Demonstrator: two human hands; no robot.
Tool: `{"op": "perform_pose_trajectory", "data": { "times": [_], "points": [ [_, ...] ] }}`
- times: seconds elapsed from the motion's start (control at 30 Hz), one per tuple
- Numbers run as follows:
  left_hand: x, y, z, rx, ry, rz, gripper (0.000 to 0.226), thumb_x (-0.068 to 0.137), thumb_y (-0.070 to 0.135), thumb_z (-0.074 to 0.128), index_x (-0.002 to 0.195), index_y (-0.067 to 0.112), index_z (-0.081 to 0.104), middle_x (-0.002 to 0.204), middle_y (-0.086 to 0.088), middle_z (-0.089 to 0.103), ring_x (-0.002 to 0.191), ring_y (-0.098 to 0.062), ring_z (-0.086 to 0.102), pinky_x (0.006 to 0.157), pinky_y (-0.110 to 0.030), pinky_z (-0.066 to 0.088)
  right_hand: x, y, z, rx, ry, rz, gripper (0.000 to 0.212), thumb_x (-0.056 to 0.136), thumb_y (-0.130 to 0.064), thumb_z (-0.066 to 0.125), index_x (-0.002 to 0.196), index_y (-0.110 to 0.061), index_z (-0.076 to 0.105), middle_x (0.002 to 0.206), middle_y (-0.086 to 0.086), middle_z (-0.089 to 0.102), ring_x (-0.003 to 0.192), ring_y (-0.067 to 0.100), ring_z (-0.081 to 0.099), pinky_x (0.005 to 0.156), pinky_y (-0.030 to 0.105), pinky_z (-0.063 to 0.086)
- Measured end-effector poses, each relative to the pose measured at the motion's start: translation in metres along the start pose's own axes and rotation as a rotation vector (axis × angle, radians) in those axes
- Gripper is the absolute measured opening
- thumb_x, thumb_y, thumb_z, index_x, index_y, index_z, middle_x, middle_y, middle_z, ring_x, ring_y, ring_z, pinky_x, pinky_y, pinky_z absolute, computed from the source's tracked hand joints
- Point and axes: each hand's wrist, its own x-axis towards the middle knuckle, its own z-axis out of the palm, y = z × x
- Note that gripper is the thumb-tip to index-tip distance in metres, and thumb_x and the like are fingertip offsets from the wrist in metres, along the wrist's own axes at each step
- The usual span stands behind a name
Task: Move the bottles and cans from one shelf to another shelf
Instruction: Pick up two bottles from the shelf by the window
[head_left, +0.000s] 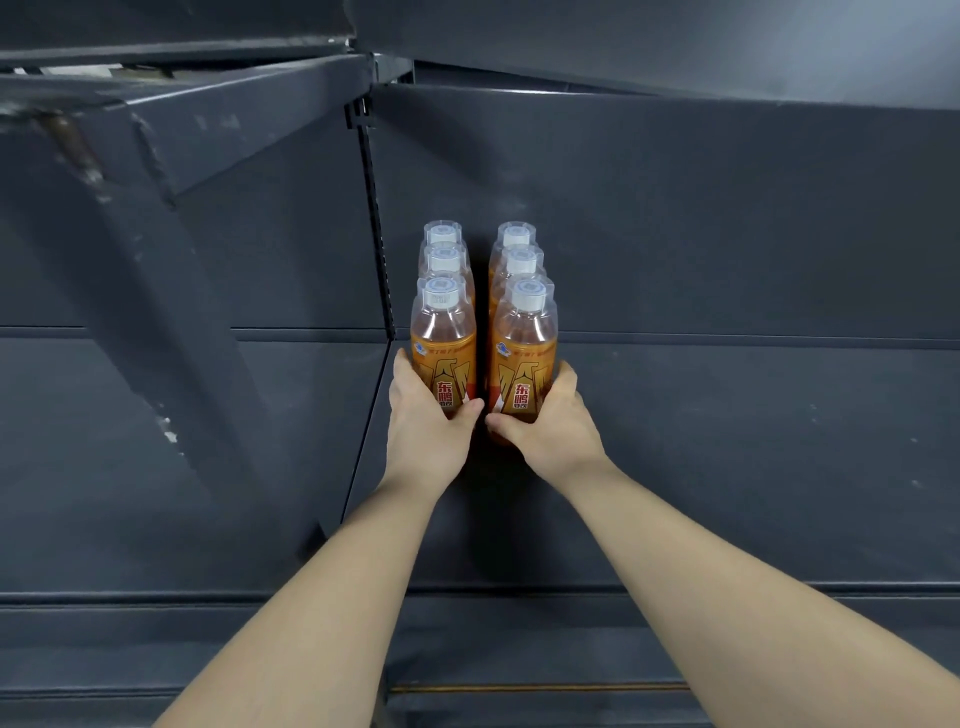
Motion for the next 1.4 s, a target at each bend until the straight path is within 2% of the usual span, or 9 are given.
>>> {"op": "perform_pose_trajectory", "data": {
  "times": [0.27, 0.43, 0.6, 0.7, 0.8, 0.97, 1.07, 1.23, 1.4],
  "points": [
    [-0.022, 0.019, -0.014, 0.064, 0.046, -0.01, 0.09, 0.089, 0.034, 0.072, 0.156, 0.019, 0.013, 0.157, -0.005, 0.028, 0.139, -0.025, 0.041, 0.112, -0.044, 0.039, -0.028, -0.01, -0.018, -0.114, 0.006, -0.014, 0.086, 0.095, -0.042, 0.064, 0.157, -0.013, 0.012, 0.155, 0.008, 0.037, 0.14, 0.027, 0.041, 0.107, 0.041, 0.04],
    [-0.046, 0.028, -0.016, 0.229, 0.126, 0.045, 0.056, 0.095, 0.032, 0.063, 0.142, 0.02, 0.035, 0.138, -0.001, 0.042, 0.124, -0.021, 0.049, 0.094, -0.035, 0.046, -0.045, -0.006, -0.029, -0.32, -0.002, -0.026, 0.075, 0.1, -0.045, 0.053, 0.158, -0.016, 0.015, 0.161, 0.007, 0.029, 0.146, 0.029, 0.033, 0.111, 0.046, 0.039],
    [-0.069, 0.028, -0.002, 0.444, -0.18, 0.289, 0.049, 0.1, 0.035, 0.054, 0.144, 0.024, 0.037, 0.14, 0.003, 0.047, 0.126, -0.02, 0.047, 0.1, -0.042, 0.049, -0.063, 0.014, -0.051, -0.53, -0.028, -0.079, 0.067, 0.104, -0.047, 0.041, 0.159, -0.017, 0.018, 0.166, 0.007, 0.019, 0.152, 0.031, 0.015, 0.122, 0.044, 0.022],
    [-0.079, 0.038, 0.014, 0.523, -0.325, 0.402, 0.06, 0.102, 0.039, 0.049, 0.155, 0.022, 0.027, 0.161, 0.0, 0.029, 0.148, -0.023, 0.025, 0.118, -0.046, 0.031, -0.075, 0.03, -0.072, -0.585, 0.0, -0.063, 0.065, 0.105, -0.048, 0.035, 0.159, -0.018, 0.016, 0.166, 0.009, 0.016, 0.153, 0.031, 0.012, 0.124, 0.045, 0.015],
    [-0.092, 0.055, 0.038, 0.613, -0.402, 0.447, 0.065, 0.103, 0.043, 0.044, 0.158, 0.022, 0.019, 0.167, -0.003, 0.013, 0.154, -0.025, 0.007, 0.125, -0.043, 0.014, -0.089, 0.048, -0.1, -0.621, 0.034, -0.028, 0.066, 0.105, -0.05, 0.032, 0.16, -0.018, 0.014, 0.166, 0.011, 0.014, 0.153, 0.032, 0.009, 0.124, 0.046, 0.011],
    [-0.129, 0.087, 0.091, 0.648, -0.466, 0.514, 0.063, 0.103, 0.044, 0.042, 0.158, 0.021, 0.021, 0.167, -0.004, 0.012, 0.153, -0.028, 0.008, 0.124, -0.043, 0.012, -0.116, 0.087, -0.161, -0.664, 0.116, 0.043, 0.066, 0.104, -0.052, 0.031, 0.158, -0.017, 0.019, 0.164, 0.012, 0.022, 0.151, 0.034, 0.016, 0.122, 0.049, 0.015],
    [-0.156, 0.106, 0.126, 0.667, -0.521, 0.567, 0.062, 0.104, 0.045, 0.04, 0.157, 0.02, 0.021, 0.167, -0.004, 0.014, 0.153, -0.028, 0.009, 0.124, -0.043, 0.013, -0.138, 0.113, -0.201, -0.696, 0.187, 0.084, 0.063, 0.103, -0.05, 0.032, 0.153, -0.014, 0.027, 0.154, 0.013, 0.037, 0.142, 0.035, 0.031, 0.118, 0.05, 0.024],
    [-0.206, 0.136, 0.18, 0.678, -0.611, 0.675, 0.061, 0.104, 0.045, 0.04, 0.156, 0.018, 0.024, 0.166, -0.004, 0.016, 0.152, -0.03, 0.012, 0.123, -0.043, 0.014, -0.177, 0.155, -0.265, -0.705, 0.278, 0.172, 0.058, 0.102, -0.05, 0.034, 0.148, -0.013, 0.035, 0.138, 0.01, 0.05, 0.129, 0.032, 0.042, 0.113, 0.048, 0.03],
    [-0.261, 0.164, 0.236, 0.659, -0.703, 0.775, 0.059, 0.103, 0.045, 0.04, 0.154, 0.017, 0.028, 0.164, -0.006, 0.021, 0.151, -0.031, 0.014, 0.123, -0.046, 0.014, -0.229, 0.192, -0.323, -0.687, 0.376, 0.279, 0.058, 0.103, -0.049, 0.035, 0.147, -0.012, 0.037, 0.137, 0.008, 0.05, 0.132, 0.031, 0.04, 0.114, 0.046, 0.029]
  ]
}}
